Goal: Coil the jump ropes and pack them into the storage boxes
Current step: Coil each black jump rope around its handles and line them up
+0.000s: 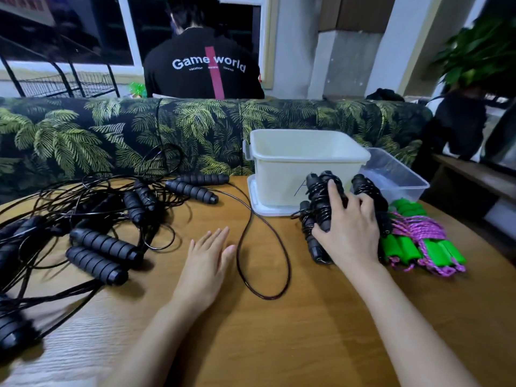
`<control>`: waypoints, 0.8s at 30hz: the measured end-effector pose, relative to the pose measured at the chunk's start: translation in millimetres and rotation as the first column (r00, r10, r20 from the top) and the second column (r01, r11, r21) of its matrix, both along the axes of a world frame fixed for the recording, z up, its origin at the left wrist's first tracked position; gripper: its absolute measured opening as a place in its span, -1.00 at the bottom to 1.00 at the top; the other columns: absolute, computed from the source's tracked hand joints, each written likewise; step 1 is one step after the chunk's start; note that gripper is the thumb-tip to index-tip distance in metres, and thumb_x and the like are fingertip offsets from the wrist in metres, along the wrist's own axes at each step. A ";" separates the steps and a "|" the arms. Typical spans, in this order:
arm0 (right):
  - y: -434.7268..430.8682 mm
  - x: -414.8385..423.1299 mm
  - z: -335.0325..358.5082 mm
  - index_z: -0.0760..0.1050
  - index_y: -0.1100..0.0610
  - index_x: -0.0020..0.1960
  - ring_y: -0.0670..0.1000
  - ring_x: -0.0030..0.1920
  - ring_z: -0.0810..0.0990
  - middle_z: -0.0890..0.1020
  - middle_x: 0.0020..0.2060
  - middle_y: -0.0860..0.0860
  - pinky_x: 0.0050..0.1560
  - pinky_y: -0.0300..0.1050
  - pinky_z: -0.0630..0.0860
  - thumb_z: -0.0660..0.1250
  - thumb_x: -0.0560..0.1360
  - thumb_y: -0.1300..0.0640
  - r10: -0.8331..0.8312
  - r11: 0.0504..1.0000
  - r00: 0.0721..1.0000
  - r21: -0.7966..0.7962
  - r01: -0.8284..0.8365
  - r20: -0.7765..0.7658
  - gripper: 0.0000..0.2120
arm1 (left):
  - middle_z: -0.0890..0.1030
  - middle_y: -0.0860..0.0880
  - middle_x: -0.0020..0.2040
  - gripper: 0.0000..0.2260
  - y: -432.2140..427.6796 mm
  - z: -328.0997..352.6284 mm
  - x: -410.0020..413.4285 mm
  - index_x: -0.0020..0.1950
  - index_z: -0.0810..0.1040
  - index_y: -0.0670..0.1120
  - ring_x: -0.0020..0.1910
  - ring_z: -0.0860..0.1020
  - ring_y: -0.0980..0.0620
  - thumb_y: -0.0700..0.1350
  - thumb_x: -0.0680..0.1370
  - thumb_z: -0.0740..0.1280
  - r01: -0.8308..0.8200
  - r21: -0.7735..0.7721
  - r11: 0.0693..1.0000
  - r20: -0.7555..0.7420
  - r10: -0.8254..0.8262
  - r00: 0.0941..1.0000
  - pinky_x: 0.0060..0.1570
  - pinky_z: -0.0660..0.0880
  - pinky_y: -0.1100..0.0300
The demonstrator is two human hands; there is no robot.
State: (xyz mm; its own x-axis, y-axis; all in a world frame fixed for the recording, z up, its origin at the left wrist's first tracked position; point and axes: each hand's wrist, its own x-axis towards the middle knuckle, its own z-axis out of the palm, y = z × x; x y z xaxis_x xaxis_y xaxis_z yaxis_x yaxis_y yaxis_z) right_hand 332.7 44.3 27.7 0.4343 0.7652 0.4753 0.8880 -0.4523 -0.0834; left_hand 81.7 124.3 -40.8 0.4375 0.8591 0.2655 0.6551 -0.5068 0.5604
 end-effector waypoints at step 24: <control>-15.0 -39.4 -24.5 0.49 0.14 0.36 0.28 0.35 0.43 0.55 0.28 0.15 0.30 0.33 0.42 0.53 0.36 -0.02 0.295 0.945 0.945 0.104 -0.311 0.141 -0.38 | 0.52 0.19 0.31 -0.11 -37.6 4.8 -29.1 0.35 0.50 0.10 0.33 0.41 0.13 0.46 0.43 -0.40 -0.045 0.068 0.997 -0.161 0.056 0.985 0.46 0.19 0.02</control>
State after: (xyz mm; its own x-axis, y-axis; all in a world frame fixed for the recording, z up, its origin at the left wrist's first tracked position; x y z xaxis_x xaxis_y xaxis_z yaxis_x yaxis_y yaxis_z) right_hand 293.4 29.4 3.2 0.1238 0.7836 0.6089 0.9882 -0.1531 -0.0039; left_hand 52.6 86.7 -36.0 0.4357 0.8649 0.2491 0.7606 -0.5018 0.4120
